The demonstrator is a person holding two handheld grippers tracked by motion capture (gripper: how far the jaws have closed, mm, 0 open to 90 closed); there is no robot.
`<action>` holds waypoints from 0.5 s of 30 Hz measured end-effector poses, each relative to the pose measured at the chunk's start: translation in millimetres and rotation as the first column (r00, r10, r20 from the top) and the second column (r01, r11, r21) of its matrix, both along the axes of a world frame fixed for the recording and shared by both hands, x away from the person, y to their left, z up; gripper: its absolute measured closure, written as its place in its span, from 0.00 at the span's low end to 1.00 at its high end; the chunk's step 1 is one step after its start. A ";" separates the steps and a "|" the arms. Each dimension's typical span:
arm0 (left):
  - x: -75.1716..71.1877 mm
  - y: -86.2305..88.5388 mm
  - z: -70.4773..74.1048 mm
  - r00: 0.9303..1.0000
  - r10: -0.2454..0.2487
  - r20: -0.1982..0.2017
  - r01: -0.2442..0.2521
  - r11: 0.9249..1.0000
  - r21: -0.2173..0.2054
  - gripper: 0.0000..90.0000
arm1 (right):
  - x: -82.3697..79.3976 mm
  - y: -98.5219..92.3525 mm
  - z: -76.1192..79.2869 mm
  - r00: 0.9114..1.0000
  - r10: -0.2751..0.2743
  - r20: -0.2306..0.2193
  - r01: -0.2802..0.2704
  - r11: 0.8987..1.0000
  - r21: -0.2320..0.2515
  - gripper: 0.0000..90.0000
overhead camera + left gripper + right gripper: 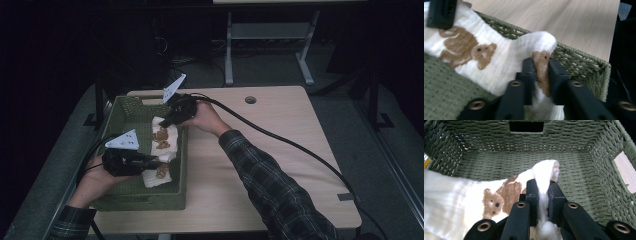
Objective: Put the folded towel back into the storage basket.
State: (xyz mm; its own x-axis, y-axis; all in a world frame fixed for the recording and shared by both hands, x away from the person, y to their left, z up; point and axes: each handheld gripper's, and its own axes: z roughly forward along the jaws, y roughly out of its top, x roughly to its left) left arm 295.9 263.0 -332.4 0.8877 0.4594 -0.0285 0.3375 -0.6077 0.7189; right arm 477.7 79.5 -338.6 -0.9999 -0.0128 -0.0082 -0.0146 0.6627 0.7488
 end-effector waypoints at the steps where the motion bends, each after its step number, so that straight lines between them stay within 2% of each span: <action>1: 0.5 -1.2 0.0 1.000 0.007 0.005 -0.007 1.000 -0.004 0.73 | 0.1 0.1 -0.1 1.000 -0.003 -0.001 0.003 1.000 -0.001 0.91; 4: 2.5 -2.0 1.4 0.999 0.028 0.021 -0.028 1.000 -0.012 0.58 | 0.7 0.8 -1.0 1.000 -0.009 -0.004 0.009 1.000 -0.001 0.91; 7: 4.6 -1.4 2.1 0.999 0.039 0.025 -0.038 0.999 -0.027 0.52 | 2.8 1.7 -4.4 1.000 -0.009 0.004 0.009 1.000 -0.016 0.91; 15: 8.3 -5.1 -0.6 0.999 0.037 0.025 -0.036 0.999 -0.032 0.48 | 10.0 0.9 -7.3 0.999 -0.033 -0.004 0.033 0.999 -0.019 0.91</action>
State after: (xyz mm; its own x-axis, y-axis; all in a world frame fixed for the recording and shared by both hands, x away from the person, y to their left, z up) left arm 304.2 257.9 -333.0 0.8710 0.4908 -0.0209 0.3404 -0.5722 0.7461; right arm 487.7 80.4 -345.9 -0.9998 0.0200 -0.0038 0.0107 0.6771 0.7358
